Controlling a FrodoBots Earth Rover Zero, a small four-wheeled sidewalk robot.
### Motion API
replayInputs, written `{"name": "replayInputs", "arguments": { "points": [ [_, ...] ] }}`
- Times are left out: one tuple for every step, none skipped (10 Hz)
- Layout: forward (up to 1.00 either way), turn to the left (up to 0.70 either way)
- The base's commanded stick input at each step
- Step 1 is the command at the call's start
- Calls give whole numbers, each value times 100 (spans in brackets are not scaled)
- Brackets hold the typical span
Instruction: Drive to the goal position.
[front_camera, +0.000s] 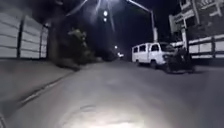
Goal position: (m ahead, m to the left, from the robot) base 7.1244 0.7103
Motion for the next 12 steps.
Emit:
{"name": "replayInputs", "arguments": {
  "points": [
    [98,5],
    [98,5],
    [98,-18],
    [98,-33],
    [98,5],
    [98,5],
    [98,5],
    [98,5],
    [98,5],
    [98,5],
    [98,5],
    [98,5]
  ]
}}
